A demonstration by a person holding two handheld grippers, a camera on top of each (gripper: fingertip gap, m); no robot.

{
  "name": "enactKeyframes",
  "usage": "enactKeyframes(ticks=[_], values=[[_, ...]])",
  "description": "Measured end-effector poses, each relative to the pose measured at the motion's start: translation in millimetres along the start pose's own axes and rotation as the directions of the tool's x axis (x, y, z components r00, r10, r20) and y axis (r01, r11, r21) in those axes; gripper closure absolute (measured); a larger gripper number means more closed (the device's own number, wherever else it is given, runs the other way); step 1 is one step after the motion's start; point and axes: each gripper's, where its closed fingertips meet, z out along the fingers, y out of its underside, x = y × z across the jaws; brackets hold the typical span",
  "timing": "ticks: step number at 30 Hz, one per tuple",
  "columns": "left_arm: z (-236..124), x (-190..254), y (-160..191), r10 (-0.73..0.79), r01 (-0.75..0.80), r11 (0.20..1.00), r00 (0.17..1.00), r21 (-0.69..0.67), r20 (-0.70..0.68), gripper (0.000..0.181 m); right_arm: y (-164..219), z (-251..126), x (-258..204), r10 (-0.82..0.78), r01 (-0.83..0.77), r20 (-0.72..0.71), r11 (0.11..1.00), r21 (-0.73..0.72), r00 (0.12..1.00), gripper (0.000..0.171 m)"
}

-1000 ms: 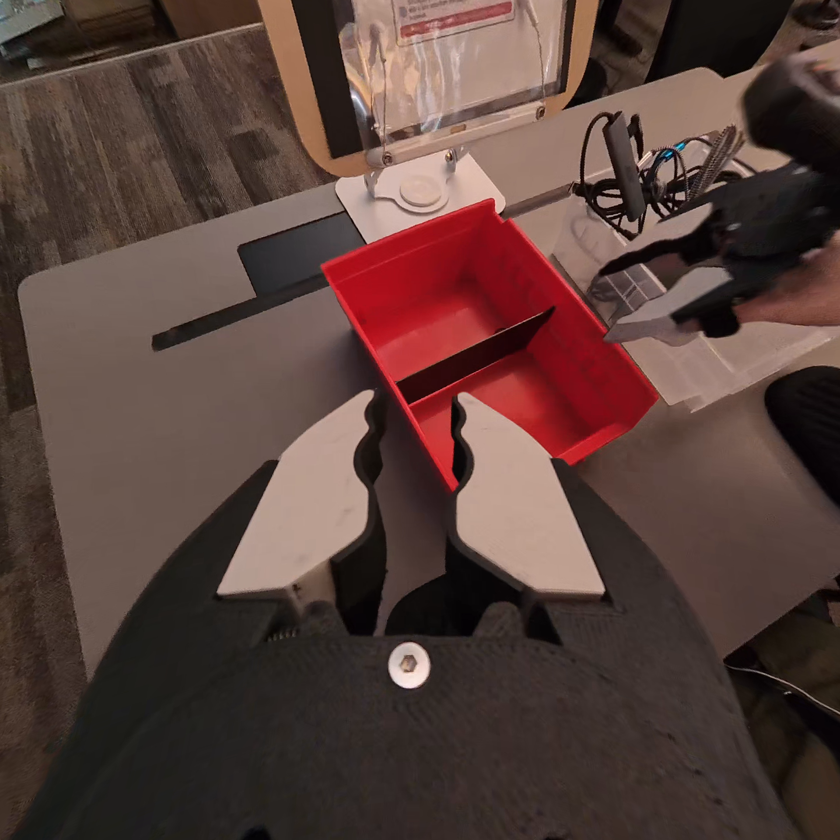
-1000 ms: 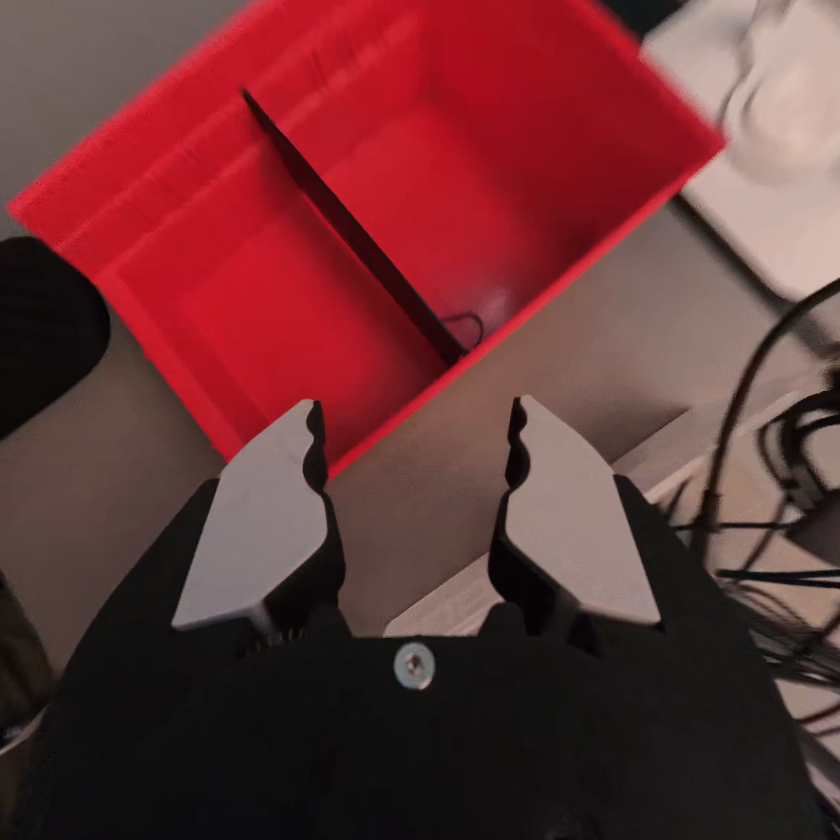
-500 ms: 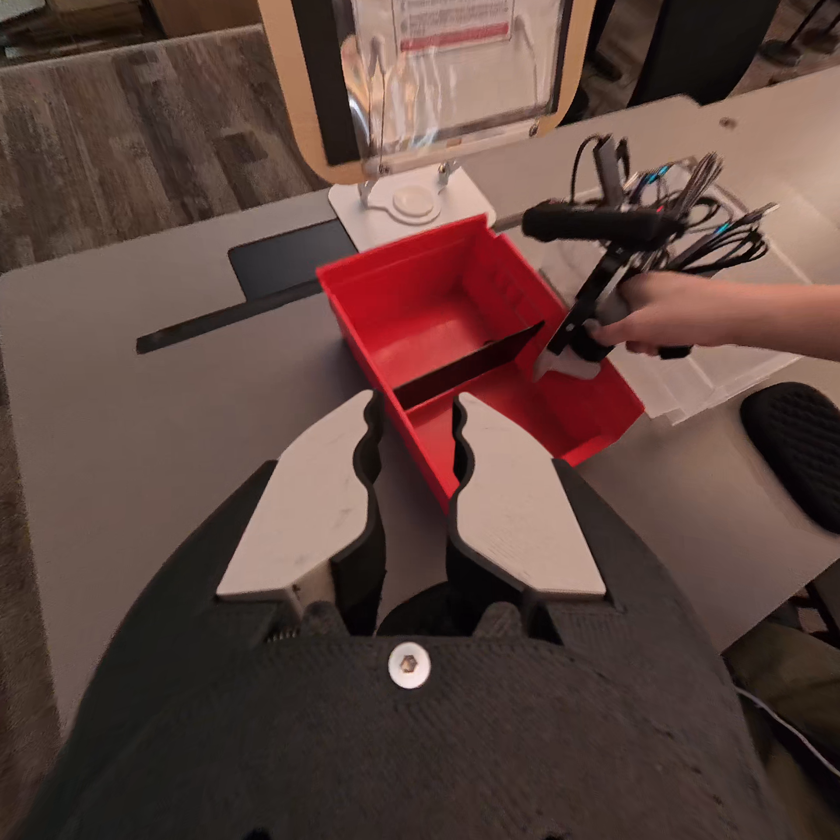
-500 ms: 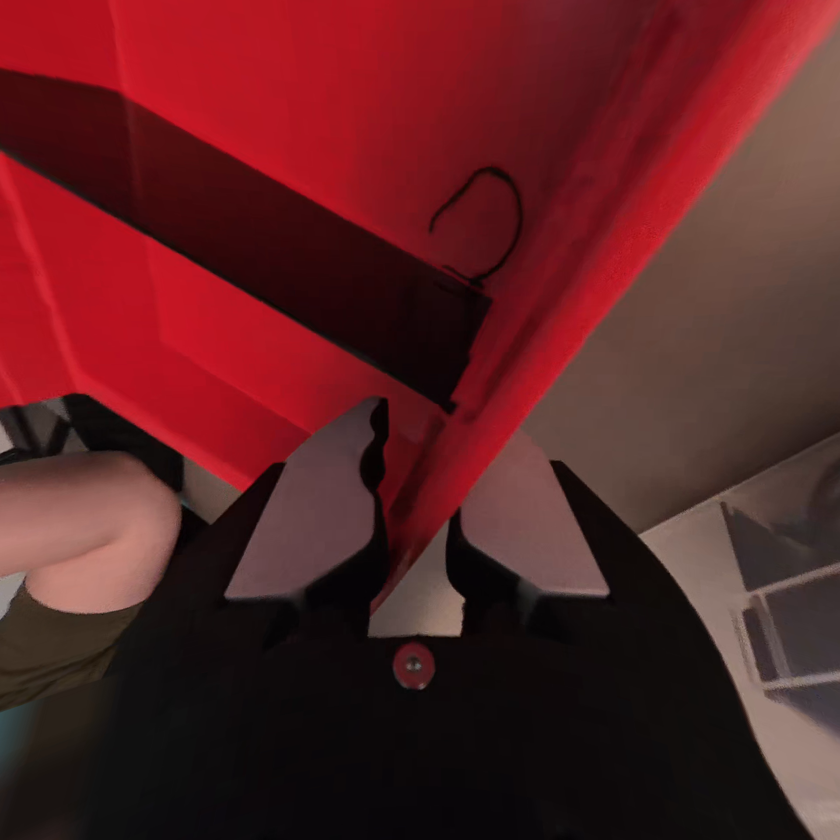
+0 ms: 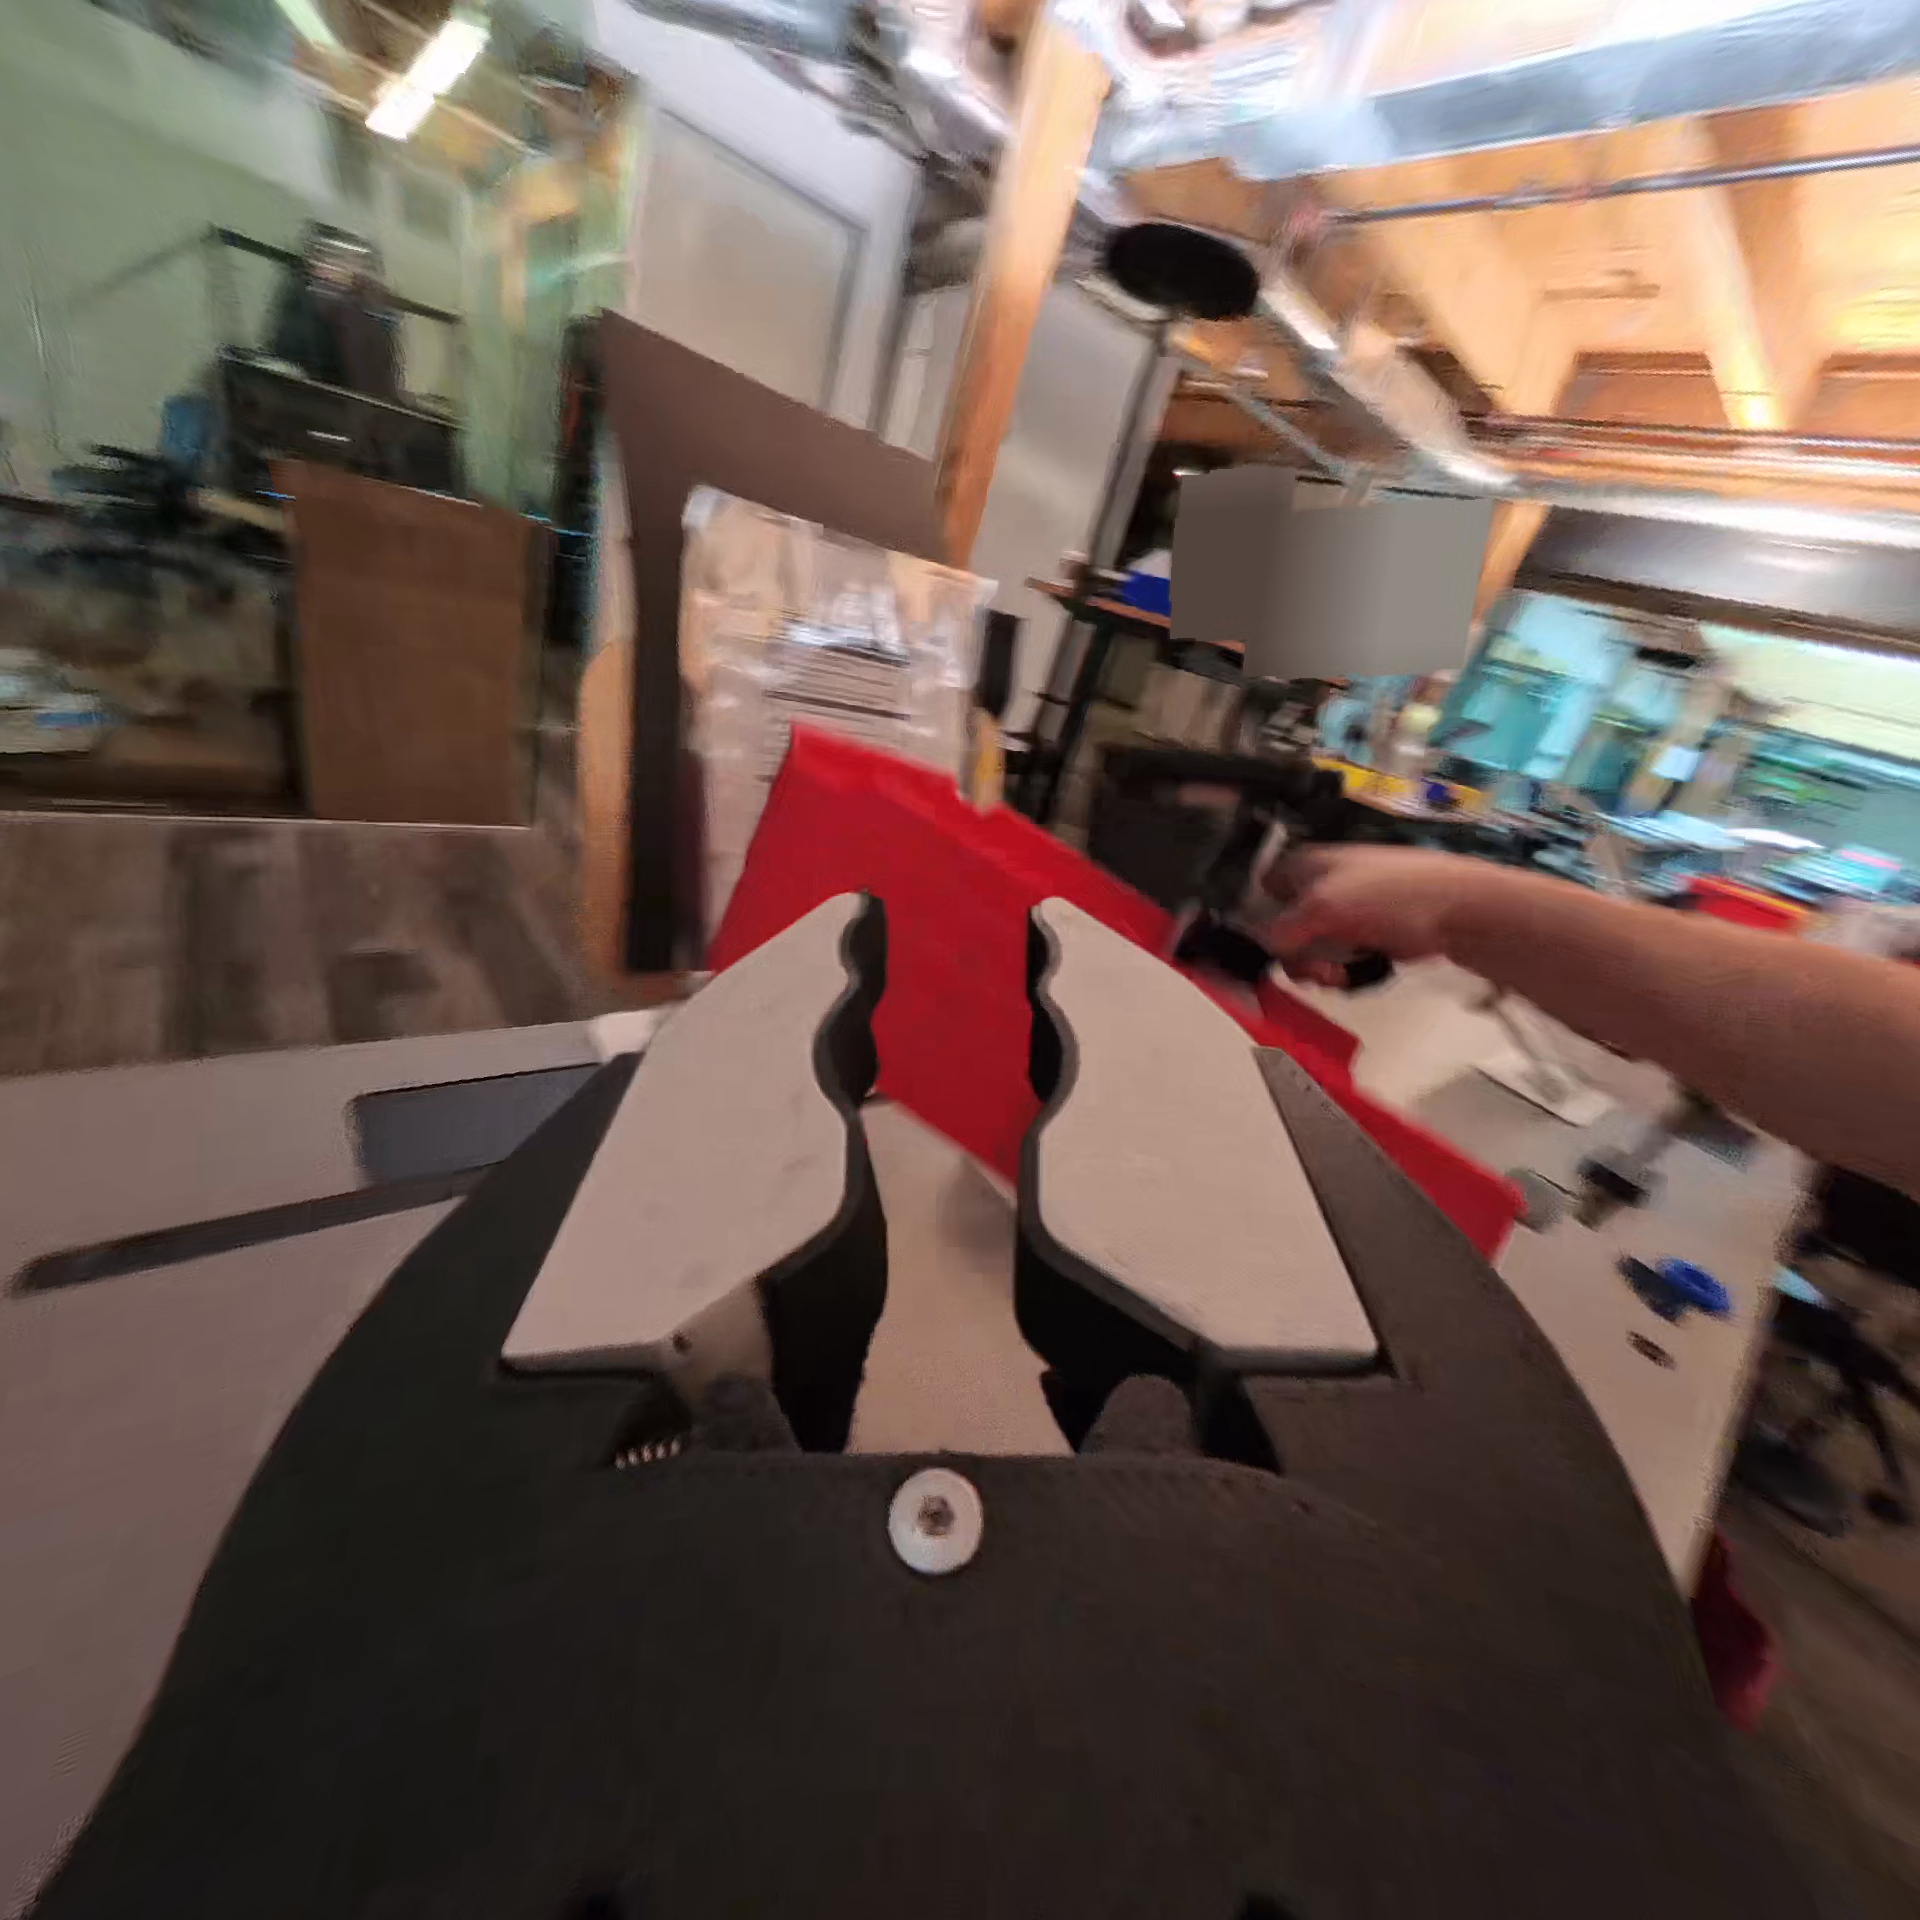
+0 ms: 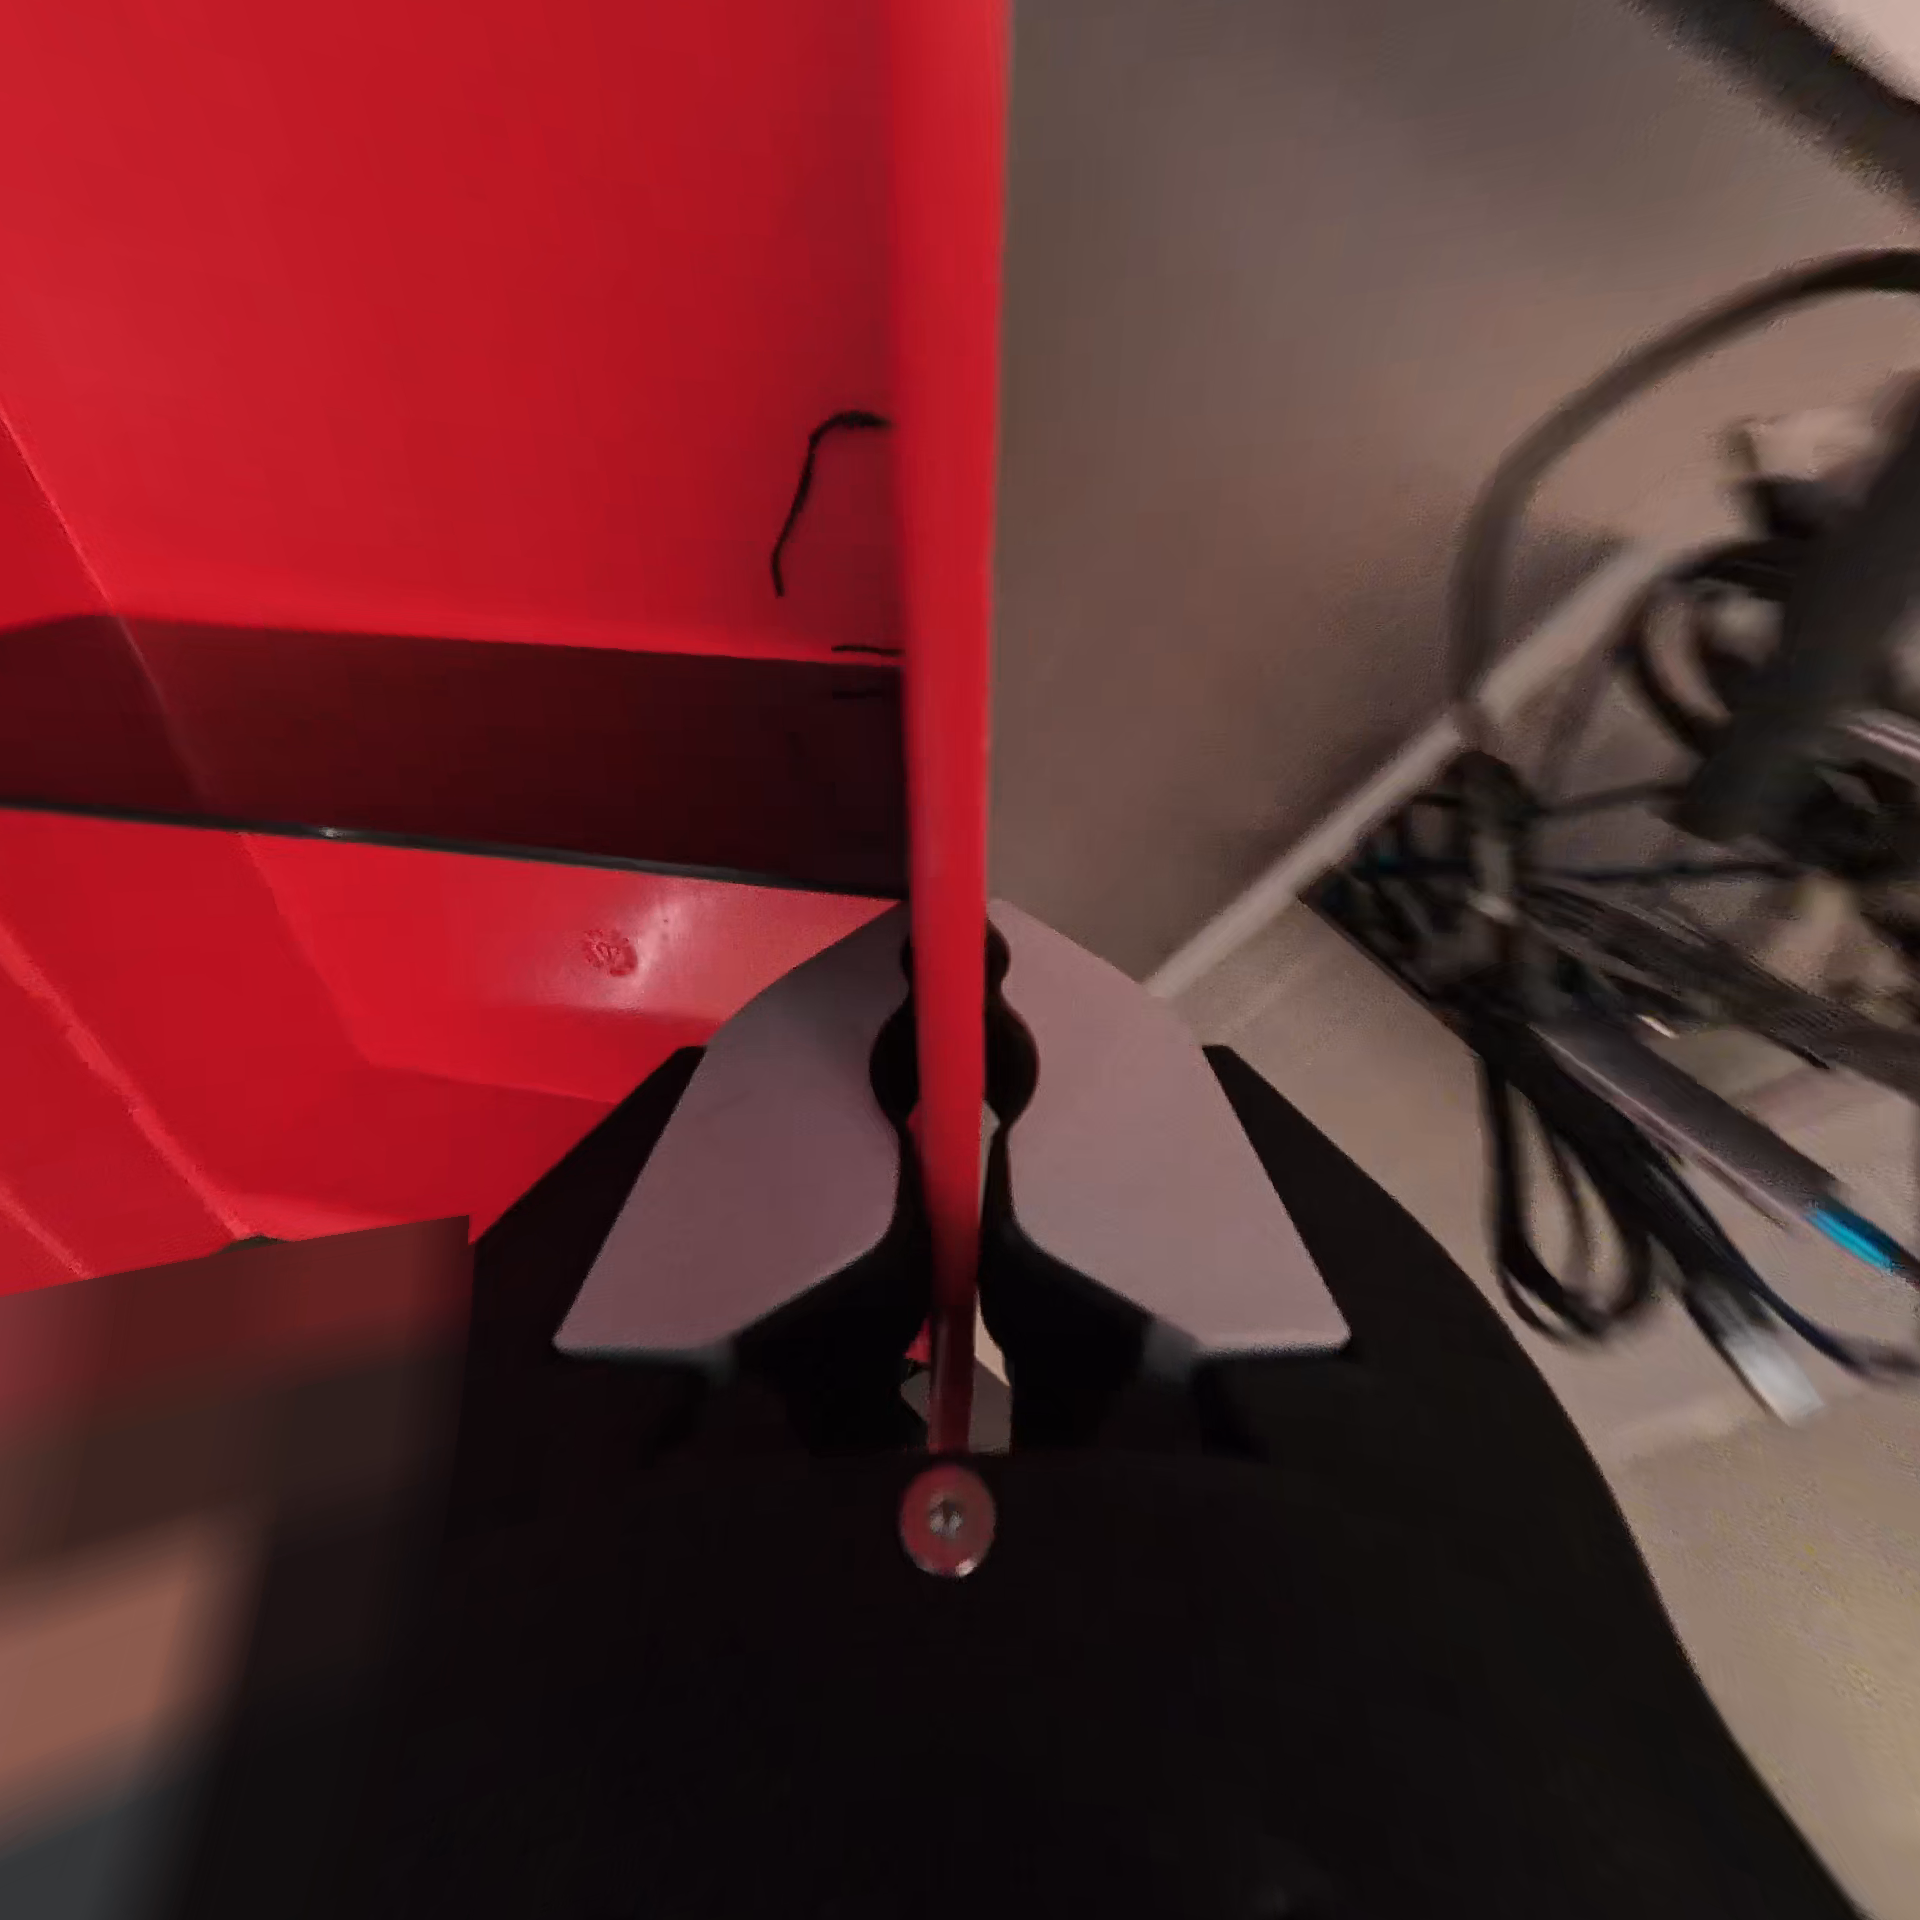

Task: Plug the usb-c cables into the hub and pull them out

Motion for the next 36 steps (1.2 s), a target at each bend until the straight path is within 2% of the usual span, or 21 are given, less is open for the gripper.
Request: enactKeyframes(ticks=[1, 2, 4, 6, 7, 8, 10, 12, 15, 17, 19, 21, 23, 25, 28, 32, 36], values=[[6.3, 10.4, 7.1, -0.016, 0.012, 0.999, 0.996, -0.039, -0.091, 0.16, 3.5, -28.9, 12.6, 0.014, -0.013, -0.018, 0.999, 0.05, 1.0, 0.165], [15.1, 23.5, 20.4, -0.052, 0.03, 0.993, 0.981, -0.117, -0.189, 0.154, 9.1, -57.0, 28.3, 0.028, -0.024, -0.037, 0.995, 0.101, 0.999, 0.166], [40.6, 48.4, 54.3, -0.141, 0.039, 0.954, 0.934, -0.298, -0.329, 0.135, 27.7, -108.0, 67.4, 0.083, -0.067, -0.069, 0.975, 0.212, 0.994, 0.165], [78.7, 59.7, 94.4, -0.193, 0.019, 0.891, 0.921, -0.454, -0.34, 0.118, 57.0, -147.0, 113.3, 0.17, -0.137, -0.084, 0.941, 0.309, 0.982, 0.165], [102.1, 59.1, 117.2, -0.207, 0.023, 0.853, 0.933, -0.522, -0.296, 0.098, 75.1, -160.8, 137.8, 0.227, -0.183, -0.091, 0.919, 0.349, 0.97, 0.164], [127.1, 57.7, 138.8, -0.212, 0.035, 0.823, 0.945, -0.567, -0.25, 0.09, 95.5, -170.5, 162.6, 0.289, -0.231, -0.101, 0.894, 0.383, 0.952, 0.164], [175.3, 60.8, 180.5, -0.245, 0.079, 0.796, 0.949, -0.6, -0.2, 0.087, 142.5, -178.8, 211.1, 0.416, -0.329, -0.128, 0.843, 0.425, 0.9, 0.165], [206.9, 72.3, 235.1, -0.315, 0.117, 0.725, 0.933, -0.678, -0.175, 0.089, 193.9, -174.0, 252.1, 0.536, -0.437, -0.137, 0.79, 0.431, 0.833, 0.166], [223.5, 95.8, 310.4, -0.396, 0.108, 0.558, 0.906, -0.823, -0.15, 0.09, 264.6, -156.8, 296.5, 0.659, -0.554, -0.146, 0.715, 0.426, 0.738, 0.165], [223.6, 120.9, 338.6, -0.475, 0.097, 0.49, 0.863, -0.866, -0.172, 0.102, 304.5, -142.6, 317.5, 0.714, -0.61, -0.152, 0.673, 0.418, 0.684, 0.165], [222.2, 137.5, 356.7, -0.504, 0.085, 0.453, 0.845, -0.887, -0.176, 0.108, 338.4, -127.6, 334.7, 0.756, -0.651, -0.157, 0.635, 0.416, 0.636, 0.164], [220.2, 135.1, 373.0, -0.391, 0.003, 0.438, 0.901, -0.899, -0.188, 0.103, 367.2, -112.0, 348.3, 0.787, -0.689, -0.157, 0.602, 0.405, 0.596, 0.164], [223.3, 124.9, 382.0, -0.244, -0.071, 0.458, 0.948, -0.886, -0.203, 0.101, 389.5, -96.7, 357.5, 0.808, -0.72, -0.15, 0.578, 0.384, 0.57, 0.165], [224.4, 125.1, 390.2, -0.22, -0.086, 0.454, 0.954, -0.887, -0.205, 0.099, 404.2, -81.8, 362.9, 0.816, -0.739, -0.143, 0.57, 0.359, 0.56, 0.166], [222.2, 136.1, 394.9, -0.351, -0.025, 0.423, 0.917, -0.906, -0.189, 0.103, 412.4, -64.0, 367.1, 0.812, -0.746, -0.136, 0.578, 0.331, 0.568, 0.166], [211.5, 134.6, 391.9, -0.42, -0.063, 0.348, 0.882, -0.935, -0.216, 0.129, 407.8, -49.0, 367.5, 0.792, -0.735, -0.134, 0.605, 0.306, 0.596, 0.165], [201.5, 103.9, 376.9, -0.342, -0.149, 0.299, 0.905, -0.942, -0.252, 0.149, 395.4, -38.7, 362.8, 0.745, -0.697, -0.176, 0.665, 0.269, 0.643, 0.165]])
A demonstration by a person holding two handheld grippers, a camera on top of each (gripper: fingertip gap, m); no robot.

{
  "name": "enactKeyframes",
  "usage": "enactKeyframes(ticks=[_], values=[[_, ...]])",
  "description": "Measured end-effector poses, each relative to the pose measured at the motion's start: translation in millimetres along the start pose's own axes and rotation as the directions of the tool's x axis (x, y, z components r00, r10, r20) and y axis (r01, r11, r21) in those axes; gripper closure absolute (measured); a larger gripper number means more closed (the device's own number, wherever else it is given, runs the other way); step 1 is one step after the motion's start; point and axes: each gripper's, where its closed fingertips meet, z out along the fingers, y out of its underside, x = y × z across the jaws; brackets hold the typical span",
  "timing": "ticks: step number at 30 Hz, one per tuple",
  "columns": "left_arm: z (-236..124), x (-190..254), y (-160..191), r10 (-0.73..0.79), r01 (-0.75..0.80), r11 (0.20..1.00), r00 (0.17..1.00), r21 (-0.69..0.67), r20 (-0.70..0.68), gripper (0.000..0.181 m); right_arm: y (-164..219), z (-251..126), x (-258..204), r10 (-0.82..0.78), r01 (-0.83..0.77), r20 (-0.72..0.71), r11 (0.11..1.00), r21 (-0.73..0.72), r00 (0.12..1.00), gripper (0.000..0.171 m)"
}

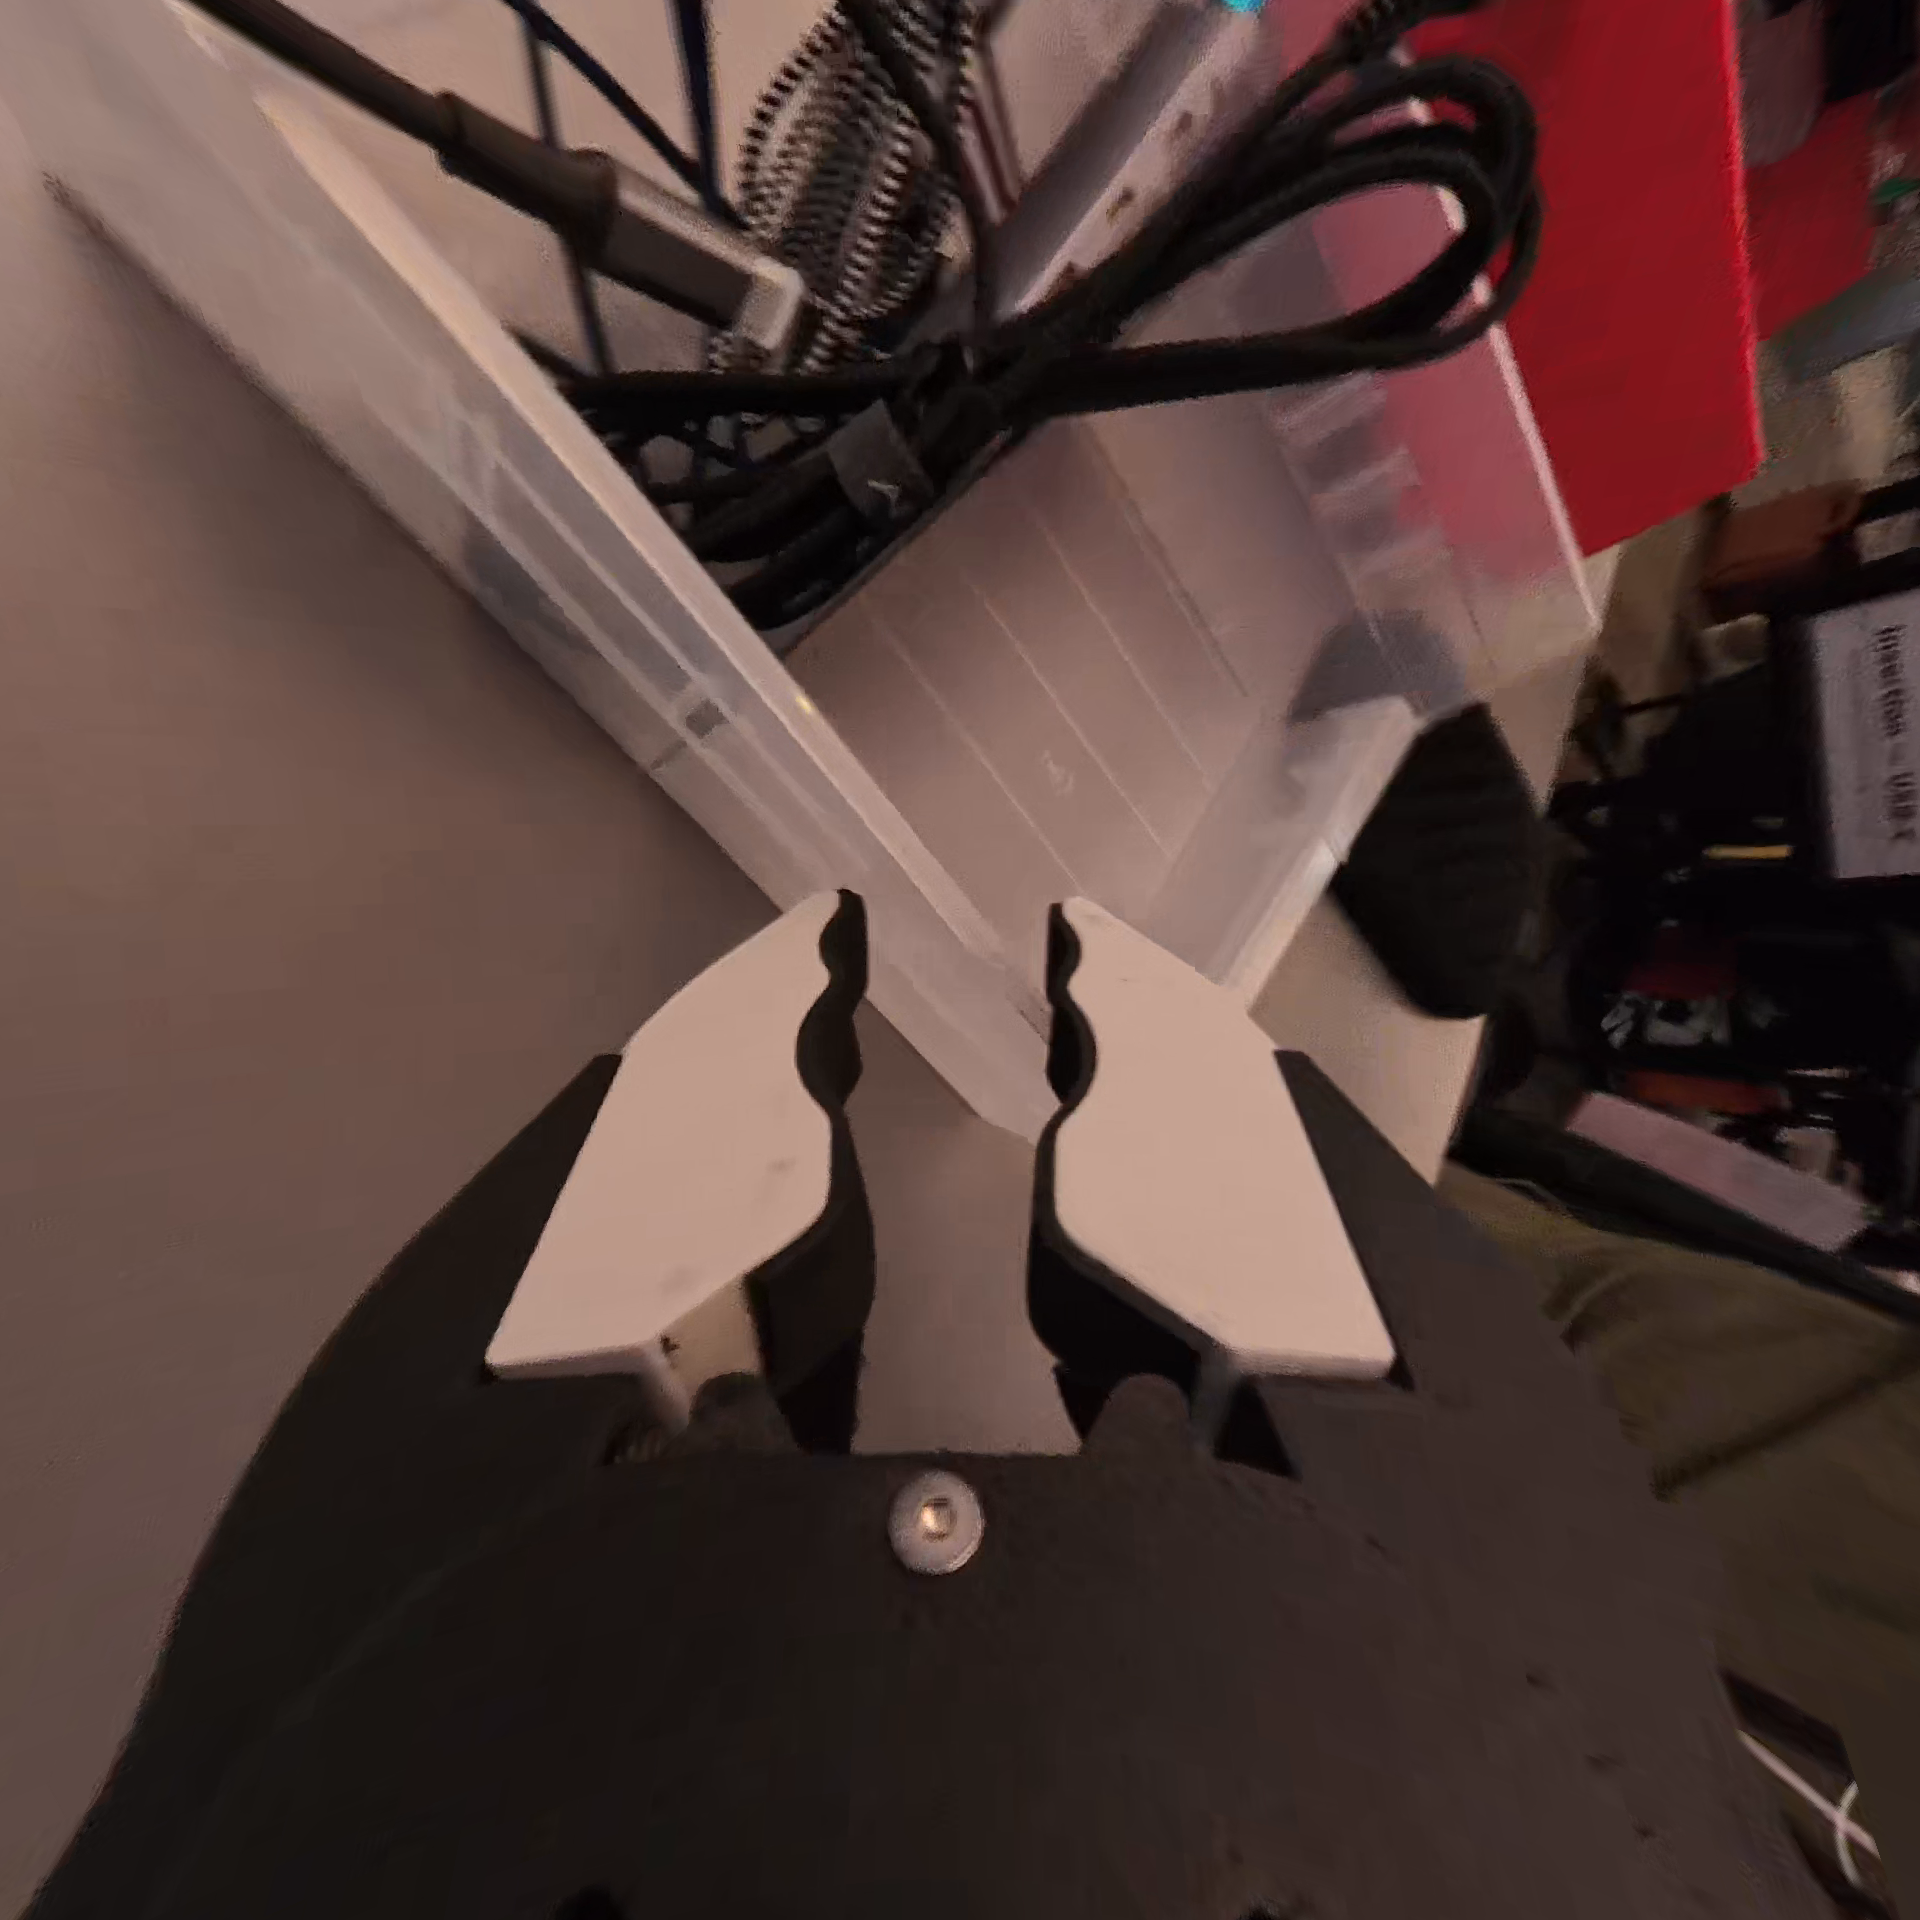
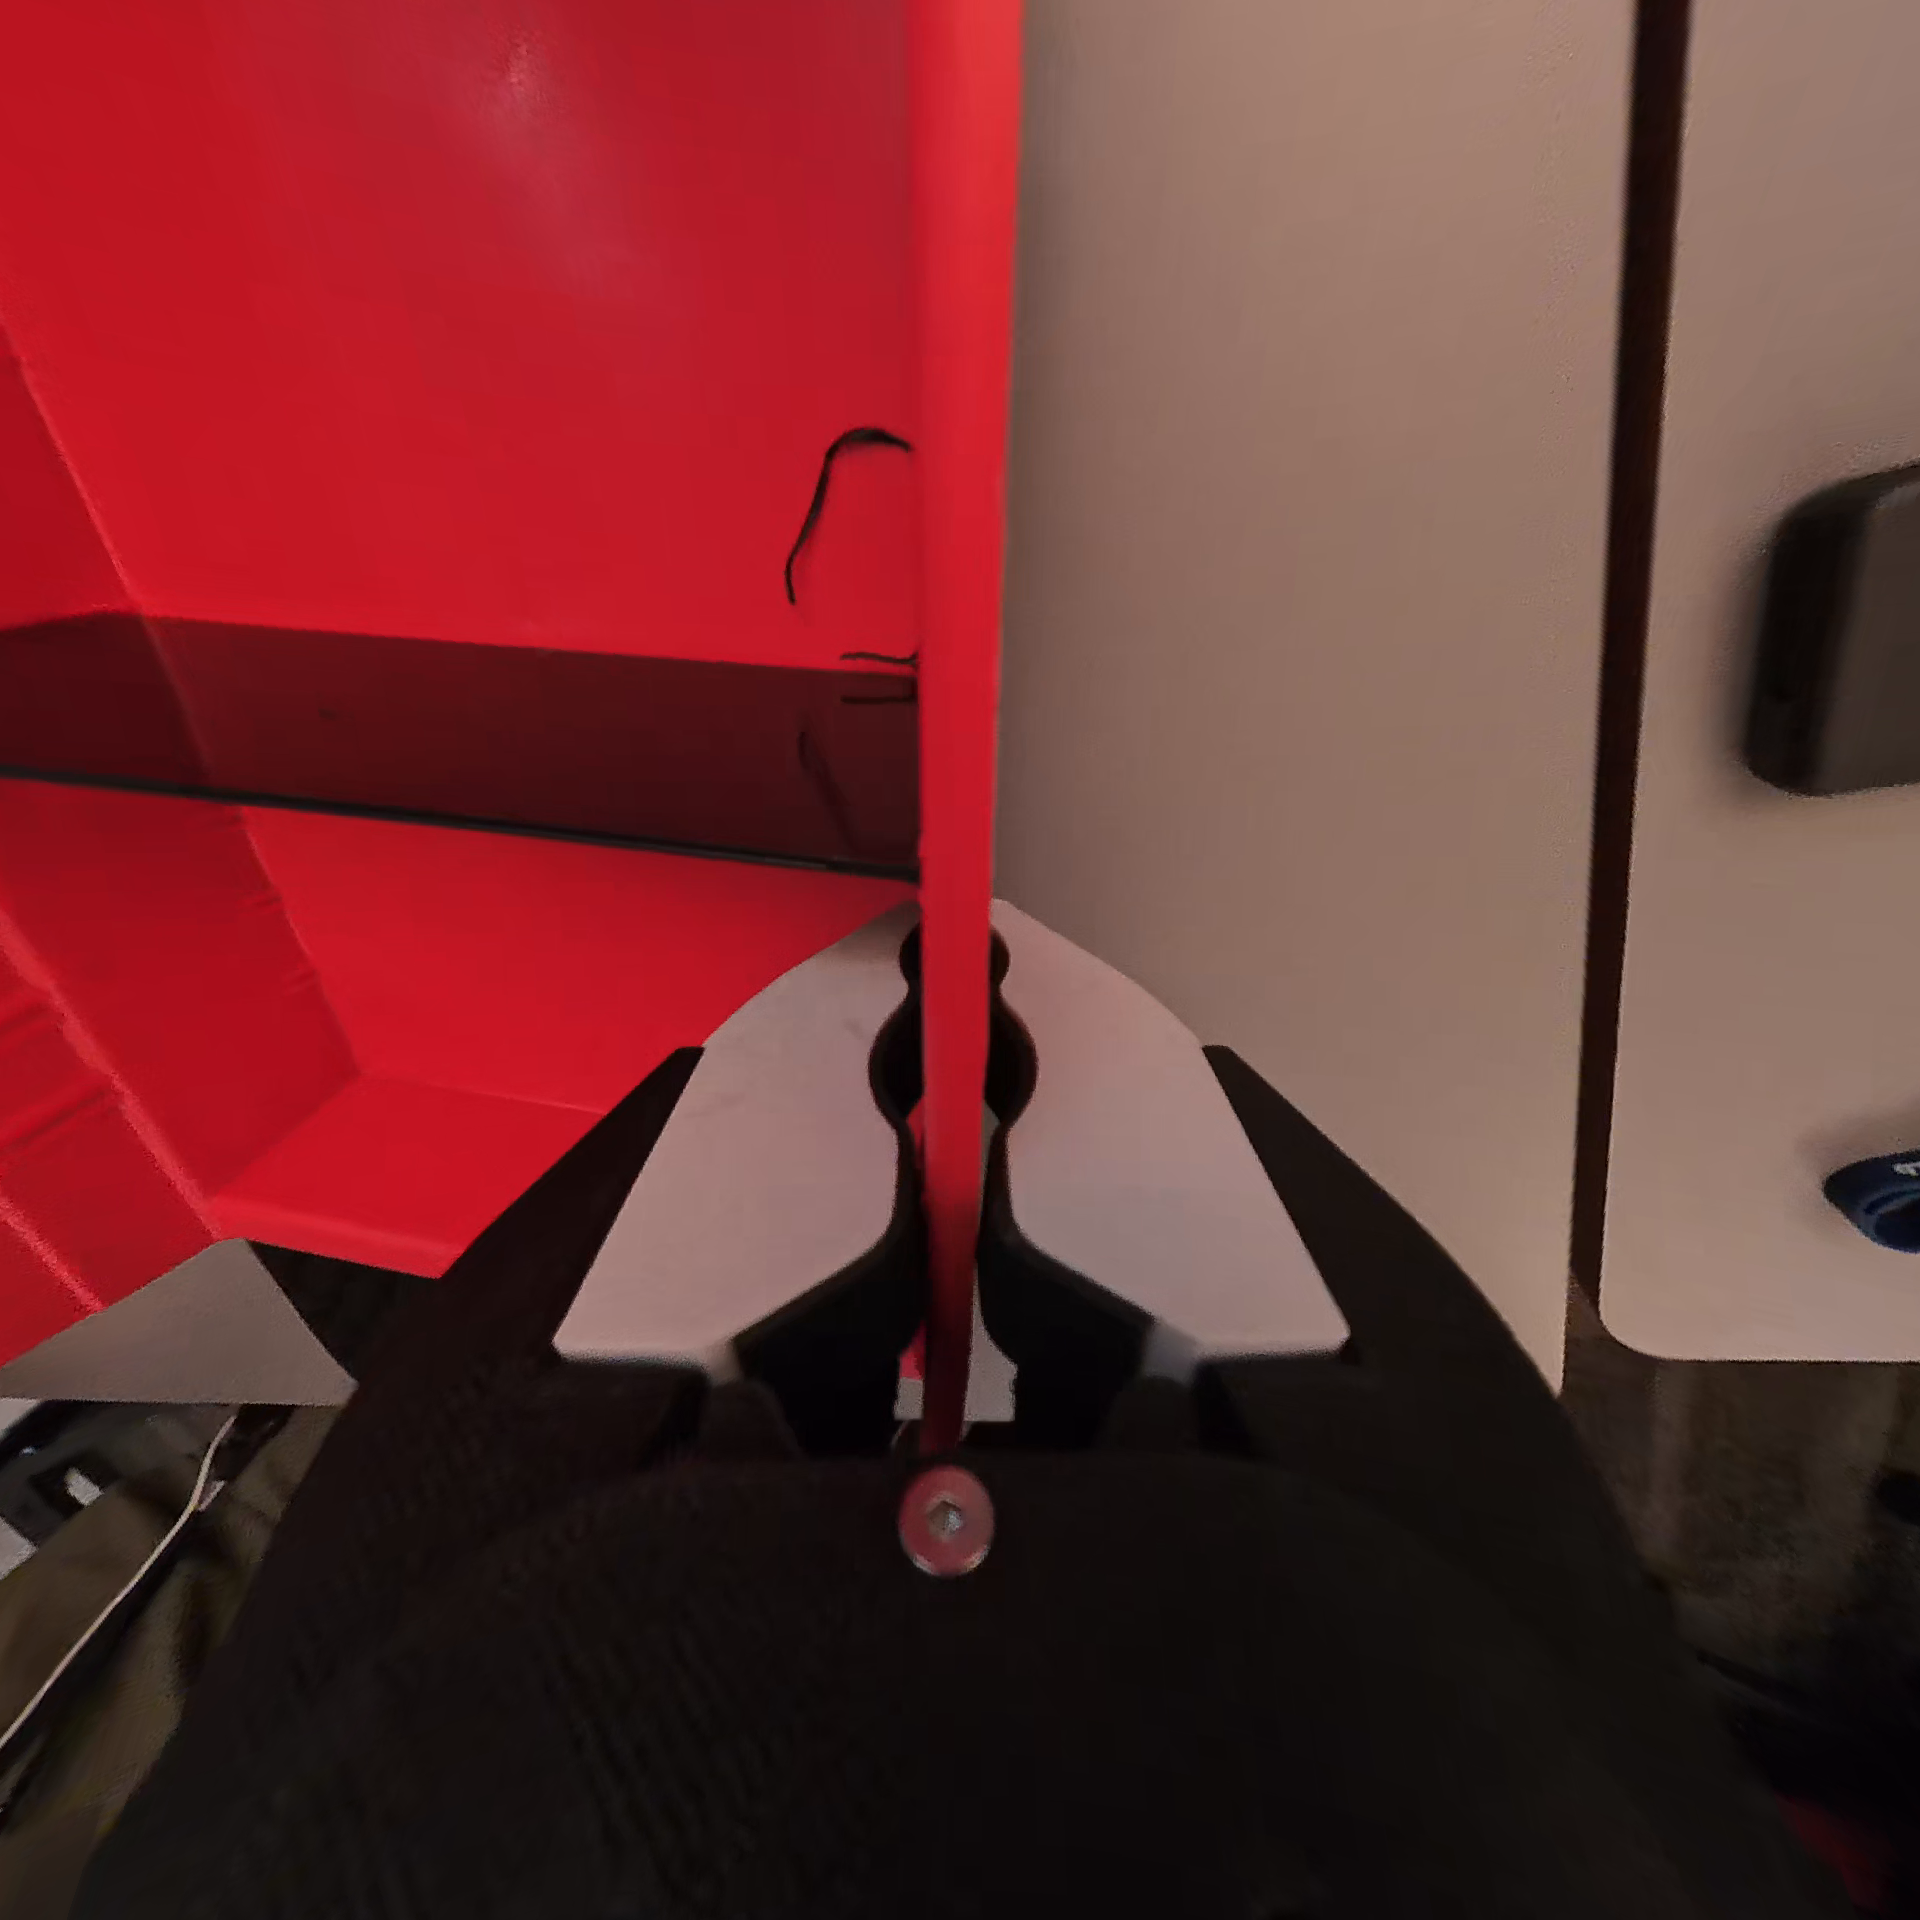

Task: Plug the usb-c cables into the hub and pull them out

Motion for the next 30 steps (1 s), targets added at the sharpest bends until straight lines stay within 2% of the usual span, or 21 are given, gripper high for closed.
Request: enactKeyframes(ticks=[2, 4, 10, 12, 17, 21, 25, 30], values=[[-27.0, -22.2, 5.9, 0.003, -0.002, 1.0, 0.997, -0.014, 0.082, 0.162, -1.2, 5.7, -9.0, -0.029, 0.028, -0.008, 1.0, -0.012, 1.0, 0.165], [-53.8, -45.7, 16.8, -0.033, 0.037, 0.999, 0.99, -0.029, 0.135, 0.167, -1.6, 12.8, -19.1, -0.046, 0.046, -0.006, 0.998, -0.032, 0.999, 0.165], [-134.6, -126.2, 43.2, -0.132, 0.114, 0.991, 0.914, 0.07, 0.383, 0.174, -10.4, 32.6, -55.3, -0.095, 0.097, 0.038, 0.994, -0.055, 0.995, 0.166], [-154.6, -134.8, 60.1, -0.161, 0.144, 0.987, 0.917, 0.074, 0.365, 0.174, -13.6, 39.1, -67.2, -0.119, 0.121, 0.031, 0.99, -0.071, 0.992, 0.166], [-208.0, -166.5, 106.5, -0.345, 0.299, 0.936, 0.881, 0.185, 0.324, 0.172, -27.6, 47.7, -98.3, -0.171, 0.171, 0.002, 0.981, -0.092, 0.985, 0.165], [-260.7, -189.2, 157.7, -0.528, 0.427, 0.839, 0.79, 0.338, 0.312, 0.171, -37.7, 52.8, -118.1, -0.225, 0.223, -0.008, 0.969, -0.104, 0.974, 0.165], [-304.2, -198.7, 212.6, -0.696, 0.539, 0.696, 0.669, 0.475, 0.261, 0.17, -46.8, 55.1, -128.8, -0.275, 0.271, -0.014, 0.954, -0.125, 0.961, 0.165], [-333.2, -191.8, 258.4, -0.773, 0.58, 0.616, 0.577, 0.533, 0.264, 0.172, -51.6, 54.2, -126.0, -0.266, 0.255, -0.032, 0.949, -0.187, 0.963, 0.165]])
